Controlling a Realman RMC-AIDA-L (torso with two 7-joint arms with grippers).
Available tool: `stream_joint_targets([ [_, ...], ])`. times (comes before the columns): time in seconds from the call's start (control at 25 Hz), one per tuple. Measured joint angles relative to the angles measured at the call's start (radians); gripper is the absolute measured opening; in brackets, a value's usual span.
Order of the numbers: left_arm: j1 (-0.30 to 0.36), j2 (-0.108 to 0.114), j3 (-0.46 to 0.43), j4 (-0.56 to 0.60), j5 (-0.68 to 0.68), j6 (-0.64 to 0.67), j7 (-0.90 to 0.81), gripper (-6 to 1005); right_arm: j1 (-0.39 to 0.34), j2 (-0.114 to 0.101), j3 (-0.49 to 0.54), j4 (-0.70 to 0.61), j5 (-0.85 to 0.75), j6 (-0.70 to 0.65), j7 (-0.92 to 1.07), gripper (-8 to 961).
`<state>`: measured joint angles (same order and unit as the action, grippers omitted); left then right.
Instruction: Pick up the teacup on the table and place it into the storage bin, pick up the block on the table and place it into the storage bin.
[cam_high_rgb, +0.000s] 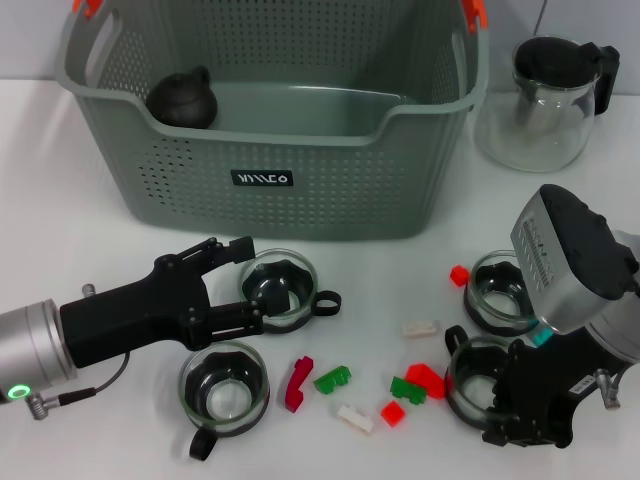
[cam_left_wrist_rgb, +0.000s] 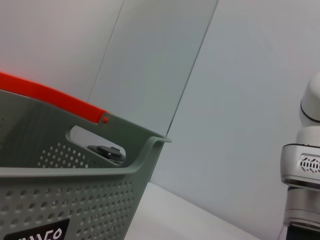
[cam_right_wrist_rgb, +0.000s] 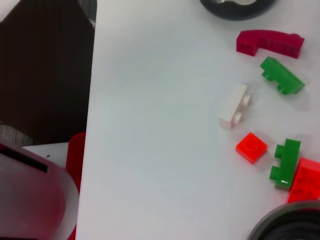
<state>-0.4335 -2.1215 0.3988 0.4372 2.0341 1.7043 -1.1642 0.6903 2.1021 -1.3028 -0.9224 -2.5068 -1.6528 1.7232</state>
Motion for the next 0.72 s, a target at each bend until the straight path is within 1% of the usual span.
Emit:
stream_joint_targets([
  [0.16, 0.000, 0.000, 0.000, 0.000, 0.000, 0.000, 0.000, 948, 0.001, -0.001, -0.008, -0.006, -0.002, -0.002, 0.004, 135],
  [0.52, -0.001, 0.000, 0.000, 0.000, 0.000, 0.000, 0.000, 948, -0.007, -0.002, -0.002, -0.035, 0.001, -0.019, 0.004, 106],
  [0.72, -0.001, 0.000, 0.000, 0.000, 0.000, 0.001, -0.002, 947, -0.019, -0.002, 0.003, -0.075, 0.007, -0.049, 0.004, 93],
])
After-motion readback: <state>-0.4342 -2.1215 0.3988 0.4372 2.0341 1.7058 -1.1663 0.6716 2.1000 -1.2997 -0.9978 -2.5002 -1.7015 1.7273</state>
